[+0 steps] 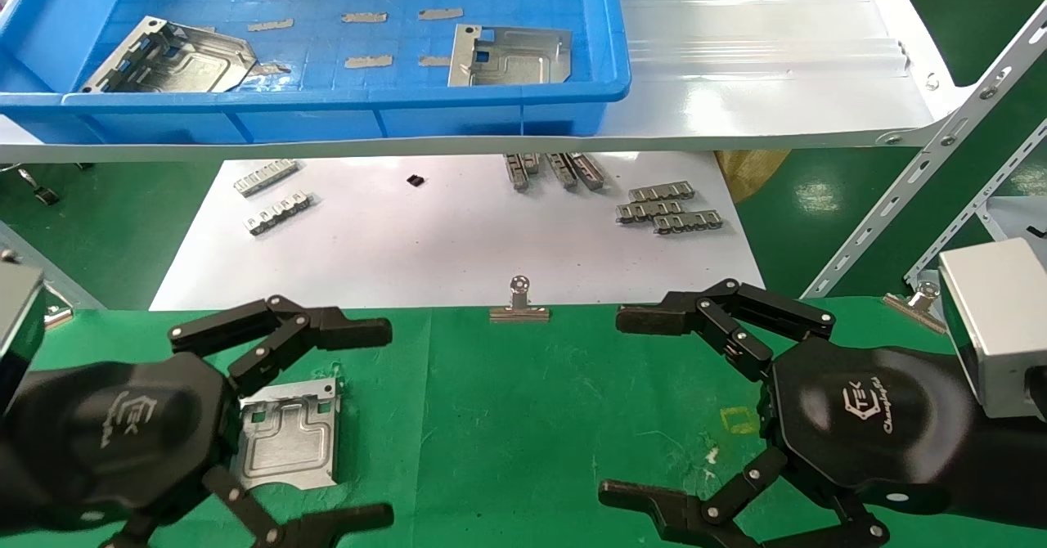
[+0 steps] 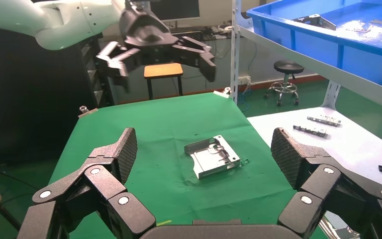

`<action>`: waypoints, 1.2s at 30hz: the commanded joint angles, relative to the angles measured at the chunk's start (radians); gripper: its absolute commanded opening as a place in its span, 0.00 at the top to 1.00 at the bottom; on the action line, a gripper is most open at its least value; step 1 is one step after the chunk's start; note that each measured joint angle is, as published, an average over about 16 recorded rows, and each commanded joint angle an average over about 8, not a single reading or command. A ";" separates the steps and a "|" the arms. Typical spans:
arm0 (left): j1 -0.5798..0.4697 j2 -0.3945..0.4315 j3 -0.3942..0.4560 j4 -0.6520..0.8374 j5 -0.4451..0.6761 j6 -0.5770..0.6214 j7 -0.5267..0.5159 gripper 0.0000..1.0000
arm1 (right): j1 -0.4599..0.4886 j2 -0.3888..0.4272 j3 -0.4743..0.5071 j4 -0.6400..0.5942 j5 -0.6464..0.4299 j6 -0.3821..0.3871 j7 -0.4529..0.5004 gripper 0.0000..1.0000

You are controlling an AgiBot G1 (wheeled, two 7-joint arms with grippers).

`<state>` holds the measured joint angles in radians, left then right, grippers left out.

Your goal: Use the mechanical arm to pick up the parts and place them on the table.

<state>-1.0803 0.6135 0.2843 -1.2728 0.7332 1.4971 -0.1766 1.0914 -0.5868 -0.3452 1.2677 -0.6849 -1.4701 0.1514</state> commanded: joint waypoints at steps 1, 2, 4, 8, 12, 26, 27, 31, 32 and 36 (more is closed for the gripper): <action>0.015 -0.006 -0.013 -0.030 -0.009 -0.002 -0.019 0.00 | 0.000 0.000 0.000 0.000 0.000 0.000 0.000 0.00; 0.018 -0.007 -0.015 -0.035 -0.011 -0.003 -0.020 0.00 | 0.000 0.000 0.000 0.000 0.000 0.000 0.000 0.00; 0.023 -0.009 -0.020 -0.045 -0.015 -0.003 -0.025 0.00 | 0.000 0.000 0.000 0.000 0.000 0.000 0.000 0.00; 0.020 -0.008 -0.017 -0.037 -0.013 -0.004 -0.020 0.00 | 0.000 0.000 0.000 0.000 0.000 0.000 0.000 0.00; 0.016 -0.007 -0.013 -0.029 -0.010 -0.004 -0.017 0.00 | 0.000 0.000 0.000 0.000 0.000 0.000 0.000 0.00; 0.008 -0.003 -0.007 -0.015 -0.005 -0.003 -0.012 0.00 | 0.000 0.000 0.000 0.000 0.000 0.000 0.000 0.00; 0.008 -0.003 -0.006 -0.015 -0.004 -0.003 -0.012 0.00 | 0.000 0.000 0.000 0.000 0.000 0.000 0.000 0.00; 0.007 -0.003 -0.006 -0.013 -0.004 -0.002 -0.011 0.00 | 0.000 0.000 0.000 0.000 0.000 0.000 0.000 0.00; 0.007 -0.003 -0.006 -0.012 -0.004 -0.002 -0.011 0.00 | 0.000 0.000 0.000 0.000 0.000 0.000 0.000 0.00; 0.006 -0.003 -0.005 -0.011 -0.003 -0.002 -0.011 0.00 | 0.000 0.000 0.000 0.000 0.000 0.000 0.000 0.00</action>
<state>-1.0739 0.6107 0.2791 -1.2843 0.7301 1.4952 -0.1872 1.0913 -0.5868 -0.3452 1.2675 -0.6847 -1.4698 0.1513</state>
